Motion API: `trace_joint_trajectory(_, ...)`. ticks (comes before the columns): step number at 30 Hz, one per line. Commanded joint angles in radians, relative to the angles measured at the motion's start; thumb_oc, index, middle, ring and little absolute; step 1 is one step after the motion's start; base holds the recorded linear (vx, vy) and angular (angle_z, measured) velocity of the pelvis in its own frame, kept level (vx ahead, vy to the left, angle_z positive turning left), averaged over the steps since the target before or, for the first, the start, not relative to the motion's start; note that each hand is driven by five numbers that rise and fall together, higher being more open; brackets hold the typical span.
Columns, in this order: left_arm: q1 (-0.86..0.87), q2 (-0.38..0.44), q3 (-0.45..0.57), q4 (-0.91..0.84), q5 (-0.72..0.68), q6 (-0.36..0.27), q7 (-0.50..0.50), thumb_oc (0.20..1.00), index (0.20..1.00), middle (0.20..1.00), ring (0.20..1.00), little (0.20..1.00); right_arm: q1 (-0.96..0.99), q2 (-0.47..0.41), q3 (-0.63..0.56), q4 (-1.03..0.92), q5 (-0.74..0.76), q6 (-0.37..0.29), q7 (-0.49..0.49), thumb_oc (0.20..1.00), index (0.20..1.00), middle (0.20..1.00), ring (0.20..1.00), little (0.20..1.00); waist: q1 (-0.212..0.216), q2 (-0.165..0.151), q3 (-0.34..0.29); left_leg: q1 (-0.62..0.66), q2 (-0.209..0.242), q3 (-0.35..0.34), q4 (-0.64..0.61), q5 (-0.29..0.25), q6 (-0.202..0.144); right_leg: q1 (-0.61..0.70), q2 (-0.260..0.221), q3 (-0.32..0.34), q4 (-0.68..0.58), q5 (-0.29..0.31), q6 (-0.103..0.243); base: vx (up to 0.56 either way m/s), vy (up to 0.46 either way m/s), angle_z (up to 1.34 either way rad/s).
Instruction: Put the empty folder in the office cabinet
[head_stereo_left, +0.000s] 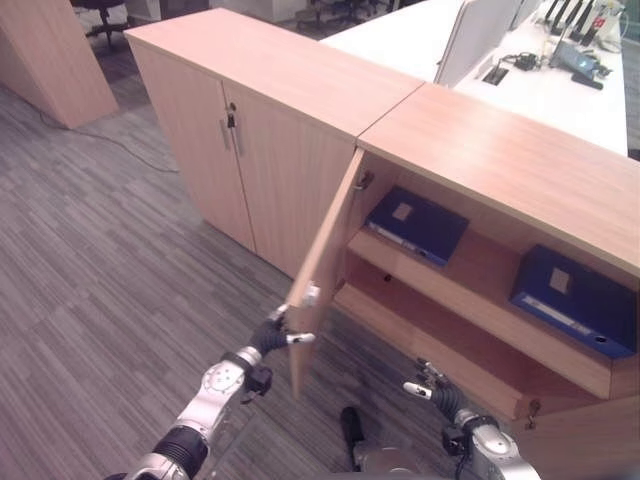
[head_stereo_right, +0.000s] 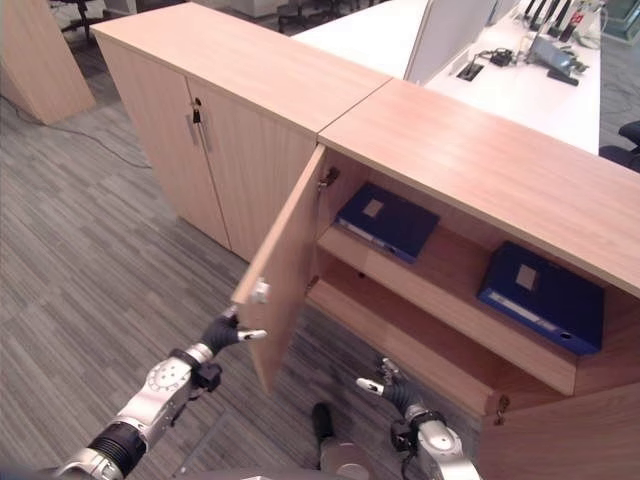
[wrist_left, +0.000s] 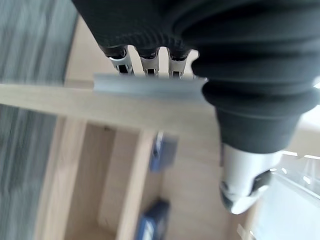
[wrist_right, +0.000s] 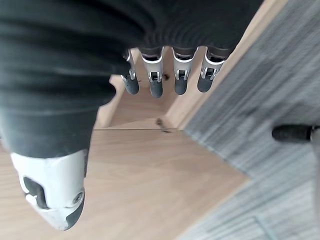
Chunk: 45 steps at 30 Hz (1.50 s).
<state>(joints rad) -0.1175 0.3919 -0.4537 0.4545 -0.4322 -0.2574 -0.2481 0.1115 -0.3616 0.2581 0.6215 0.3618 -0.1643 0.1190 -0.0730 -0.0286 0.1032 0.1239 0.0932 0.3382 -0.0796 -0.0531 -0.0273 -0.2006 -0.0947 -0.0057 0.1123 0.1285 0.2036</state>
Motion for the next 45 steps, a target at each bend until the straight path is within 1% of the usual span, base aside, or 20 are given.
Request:
trace_joint_trajectory(1,-0.002,0.037,0.054,-0.072,-0.107,-0.007,-0.067,1.0,1.0,1.0,1.0,1.0,-0.052,0.02,-0.011,-0.072,-0.009,-0.046,-0.025,1.0,1.0,1.0,1.0,1.0,0.035,0.008,0.009,-0.094,0.019,-0.024,0.041,0.041,-0.014,0.18,-0.137,-0.199,0.015,-0.12,0.008,-0.3,-0.121,-0.4)
trace_joint_trajectory(4,0.057,0.054,0.071,-0.122,-0.12,0.004,-0.094,1.0,1.0,1.0,1.0,1.0,-0.07,0.032,-0.002,-0.052,-0.011,-0.046,-0.028,1.0,1.0,1.0,1.0,1.0,0.078,0.002,-0.023,-0.108,0.02,0.051,0.071,0.048,-0.017,0.268,-0.192,-0.333,0.001,-0.097,0.02,-0.09,-0.081,-0.77)
trace_joint_trajectory(6,0.086,0.048,0.084,-0.151,-0.127,0.014,-0.103,1.0,1.0,1.0,1.0,1.0,-0.07,0.038,0.003,-0.055,-0.019,-0.041,-0.032,1.0,1.0,1.0,1.0,1.0,0.088,0.003,-0.036,-0.097,0.018,0.082,0.064,0.06,-0.024,0.28,-0.2,-0.364,-0.025,-0.09,0.026,-0.05,-0.139,-0.95)
trace_joint_trajectory(8,0.098,0.035,0.082,-0.158,-0.124,0.007,-0.106,1.0,1.0,1.0,1.0,1.0,-0.064,0.033,0.0,-0.062,-0.016,-0.038,-0.031,1.0,1.0,1.0,1.0,1.0,0.077,0.015,-0.047,-0.088,0.024,0.087,0.059,0.069,-0.031,0.293,-0.179,-0.346,-0.06,-0.102,0.02,-0.03,-0.23,-0.95)
trace_joint_trajectory(9,0.099,0.005,0.079,-0.156,-0.135,0.012,-0.107,1.0,1.0,1.0,1.0,1.0,-0.042,0.024,-0.002,-0.083,-0.008,-0.035,-0.023,1.0,1.0,1.0,1.0,1.0,0.049,0.033,-0.055,-0.082,0.04,0.085,0.049,0.092,-0.047,0.304,-0.142,-0.313,-0.106,-0.126,0.002,-0.04,-0.282,-0.71)
trace_joint_trajectory(11,0.087,-0.019,0.073,-0.14,-0.129,0.015,-0.1,1.0,1.0,1.0,1.0,1.0,-0.027,0.018,-0.004,-0.082,-0.003,-0.032,-0.019,1.0,1.0,1.0,1.0,1.0,0.019,0.043,-0.054,-0.075,0.059,0.089,0.049,0.106,-0.061,0.308,-0.119,-0.288,-0.12,-0.141,-0.01,-0.07,-0.259,-0.35)
trace_joint_trajectory(14,0.06,-0.054,0.071,-0.103,-0.12,0.013,-0.077,1.0,1.0,1.0,1.0,1.0,0.003,0.013,-0.011,-0.072,0.011,-0.03,-0.013,1.0,1.0,1.0,1.0,1.0,-0.023,0.045,-0.049,-0.067,0.093,0.102,0.077,0.112,-0.082,0.312,-0.089,-0.248,-0.115,-0.17,-0.032,-0.04,-0.176,-0.32)
trace_joint_trajectory(17,0.011,-0.081,0.075,-0.05,-0.111,0.002,-0.028,1.0,1.0,1.0,1.0,1.0,0.028,-0.006,-0.015,-0.071,0.03,-0.031,-0.015,1.0,1.0,1.0,1.0,1.0,-0.058,0.039,-0.036,-0.079,0.158,0.099,0.152,0.137,-0.11,0.305,-0.049,-0.186,-0.101,-0.192,-0.066,-0.01,-0.191,-0.54)
trace_joint_trajectory(19,-0.017,-0.093,0.089,-0.018,-0.126,-0.004,0.004,1.0,1.0,1.0,1.0,1.0,0.038,-0.022,-0.01,-0.079,0.041,-0.031,-0.016,1.0,1.0,1.0,1.0,1.0,-0.067,0.028,-0.021,-0.094,0.178,0.03,0.234,0.165,-0.12,0.298,-0.023,-0.13,-0.094,-0.201,-0.088,0.02,-0.156,-0.6)
trace_joint_trajectory(20,-0.03,-0.099,0.092,-0.005,-0.133,-0.01,0.019,1.0,1.0,1.0,1.0,1.0,0.038,-0.024,-0.007,-0.067,0.044,-0.03,-0.02,1.0,1.0,1.0,1.0,1.0,-0.061,0.019,-0.015,-0.098,0.162,-0.038,0.249,0.16,-0.109,0.299,-0.017,-0.1,-0.093,-0.205,-0.092,0.06,-0.123,-0.92)
trace_joint_trajectory(23,-0.065,-0.117,0.111,0.034,-0.141,-0.027,0.06,1.0,1.0,1.0,1.0,1.0,0.03,-0.032,-0.003,-0.038,0.039,-0.026,-0.027,1.0,1.0,1.0,1.0,1.0,-0.026,-0.009,-0.014,-0.139,0.047,-0.269,0.213,0.065,-0.072,0.302,-0.007,0.021,-0.104,-0.201,-0.083,0.17,-0.096,-1.35)
trace_joint_trajectory(24,-0.081,-0.122,0.116,0.049,-0.141,-0.033,0.069,1.0,1.0,1.0,1.0,1.0,0.024,-0.035,-0.003,-0.032,0.037,-0.028,-0.028,1.0,1.0,1.0,1.0,1.0,-0.018,-0.01,-0.015,-0.161,0.015,-0.333,0.195,0.063,-0.068,0.302,0.003,0.057,-0.105,-0.201,-0.079,0.31,-0.06,-1.42)
trace_joint_trajectory(25,-0.114,-0.125,0.137,0.088,-0.147,-0.039,0.096,1.0,1.0,1.0,1.0,1.0,0.002,-0.039,0.002,-0.018,0.034,-0.031,-0.037,1.0,1.0,1.0,1.0,1.0,0.0,-0.008,-0.013,-0.219,-0.033,-0.434,0.173,0.084,-0.069,0.305,0.029,0.124,-0.109,-0.201,-0.079,0.26,-0.021,-1.12)
trace_joint_trajectory(26,-0.13,-0.119,0.16,0.113,-0.152,-0.048,0.102,1.0,1.0,1.0,1.0,1.0,-0.011,-0.038,0.015,-0.007,0.032,-0.029,-0.028,1.0,1.0,1.0,1.0,1.0,0.003,-0.009,-0.013,-0.214,-0.045,-0.457,0.157,0.077,-0.069,0.305,0.039,0.166,-0.107,-0.21,-0.074,0.25,0.027,-1.03)
trace_joint_trajectory(32,-0.191,-0.055,0.229,0.241,-0.105,-0.065,0.151,1.0,1.0,1.0,1.0,1.0,-0.002,-0.035,0.042,-0.029,0.022,-0.017,0.01,1.0,1.0,1.0,1.0,1.0,-0.041,-0.004,-0.048,-0.129,-0.015,-0.333,0.099,0.071,-0.056,0.305,0.034,0.269,-0.115,-0.215,-0.058,0.16,0.122,-1.49)
trace_joint_trajectory(33,-0.229,-0.006,0.263,0.302,-0.102,-0.063,0.162,1.0,1.0,1.0,1.0,1.0,0.002,-0.034,0.05,-0.056,0.032,-0.013,0.026,1.0,1.0,1.0,1.0,1.0,-0.062,-0.007,-0.056,-0.098,-0.009,-0.275,0.076,0.067,-0.053,0.287,0.029,0.302,-0.106,-0.21,-0.044,0.14,0.198,-1.25)
trace_joint_trajectory(38,-0.361,0.136,0.351,0.436,-0.115,-0.069,0.193,1.0,1.0,1.0,1.0,1.0,0.014,-0.038,0.081,-0.074,0.016,-0.012,0.055,1.0,1.0,1.0,1.0,1.0,-0.107,-0.028,-0.064,-0.064,-0.005,-0.162,0.06,0.042,-0.04,0.242,0.014,0.357,-0.106,-0.183,-0.001,0.03,0.142,-0.95)
trace_joint_trajectory(39,-0.432,0.201,0.362,0.504,-0.1,-0.064,0.2,1.0,1.0,1.0,1.0,1.0,0.016,-0.037,0.09,-0.056,0.014,-0.012,0.062,1.0,1.0,1.0,1.0,1.0,-0.126,-0.041,-0.068,-0.056,-0.004,-0.127,0.049,0.036,-0.038,0.219,0.007,0.361,-0.108,-0.167,0.019,-0.02,0.149,-0.45)
trace_joint_trajectory(42,-0.488,0.239,0.355,0.543,-0.083,-0.06,0.208,1.0,1.0,1.0,1.0,1.0,0.019,-0.034,0.093,-0.042,0.022,-0.013,0.064,1.0,1.0,1.0,1.0,1.0,-0.137,-0.053,-0.07,-0.055,-0.005,-0.111,0.045,0.033,-0.036,0.204,0.0,0.357,-0.105,-0.157,0.032,-0.01,0.08,-0.29)
trace_joint_trajectory(45,-0.483,0.218,0.354,0.526,-0.083,-0.066,0.204,1.0,1.0,1.0,1.0,1.0,0.025,-0.022,0.082,-0.028,0.031,-0.015,0.06,1.0,1.0,1.0,1.0,1.0,-0.138,-0.059,-0.07,-0.056,-0.011,-0.113,0.047,0.026,-0.032,0.202,-0.01,0.347,-0.104,-0.152,0.042,-0.01,0.052,0.01)
